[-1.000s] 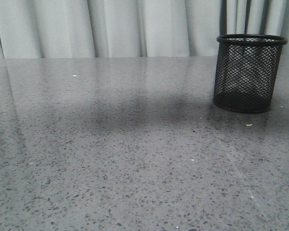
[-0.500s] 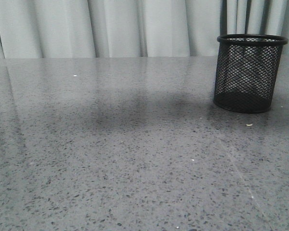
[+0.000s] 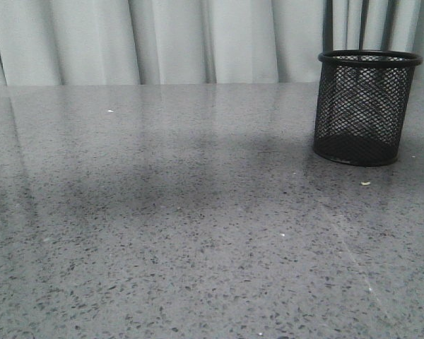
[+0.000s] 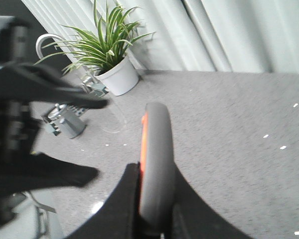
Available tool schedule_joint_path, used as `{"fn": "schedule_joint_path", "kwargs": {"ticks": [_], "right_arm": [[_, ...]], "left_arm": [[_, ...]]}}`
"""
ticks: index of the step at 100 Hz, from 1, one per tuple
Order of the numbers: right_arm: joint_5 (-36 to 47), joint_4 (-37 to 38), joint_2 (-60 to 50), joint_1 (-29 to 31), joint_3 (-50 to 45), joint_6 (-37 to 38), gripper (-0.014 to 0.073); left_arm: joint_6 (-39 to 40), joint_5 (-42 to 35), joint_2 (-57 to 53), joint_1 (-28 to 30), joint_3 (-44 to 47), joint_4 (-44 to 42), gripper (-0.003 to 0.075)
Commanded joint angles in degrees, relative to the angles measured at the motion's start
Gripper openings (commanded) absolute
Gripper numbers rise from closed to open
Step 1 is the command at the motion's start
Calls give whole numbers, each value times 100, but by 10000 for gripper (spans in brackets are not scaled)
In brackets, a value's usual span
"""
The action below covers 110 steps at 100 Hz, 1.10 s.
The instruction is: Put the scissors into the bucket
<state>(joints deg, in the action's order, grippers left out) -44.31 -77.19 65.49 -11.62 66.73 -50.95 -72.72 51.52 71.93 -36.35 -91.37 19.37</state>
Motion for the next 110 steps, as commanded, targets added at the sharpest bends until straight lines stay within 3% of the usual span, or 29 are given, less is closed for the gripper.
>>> {"fn": "schedule_joint_path", "kwargs": {"ticks": [1, 15, 46, 59, 85, 110], "right_arm": [[-374, 423, -132, 341, 604, 395, -64], [-1059, 1921, -132, 938, 1313, 1080, -64], [-2517, 4683, -103, 1277, 2538, 2169, -64], [-2979, 5114, -67, 1277, 2611, 2462, -64], [-2978, 5510, 94, 1277, 2611, 2879, -64], [-2989, 5672, 292, 1257, 2599, 3186, -64]], "left_arm": [[580, -312, -547, -48, -185, 58, 249], [1892, -312, -1129, -48, -170, -142, 157], [3305, 16, -2408, -48, 646, -825, 153], [3304, -286, -3128, -48, 1376, -851, 153], [3304, -456, -4189, -48, 2678, -851, 153], [3316, -465, -4566, -48, 3137, -851, 153]]}}
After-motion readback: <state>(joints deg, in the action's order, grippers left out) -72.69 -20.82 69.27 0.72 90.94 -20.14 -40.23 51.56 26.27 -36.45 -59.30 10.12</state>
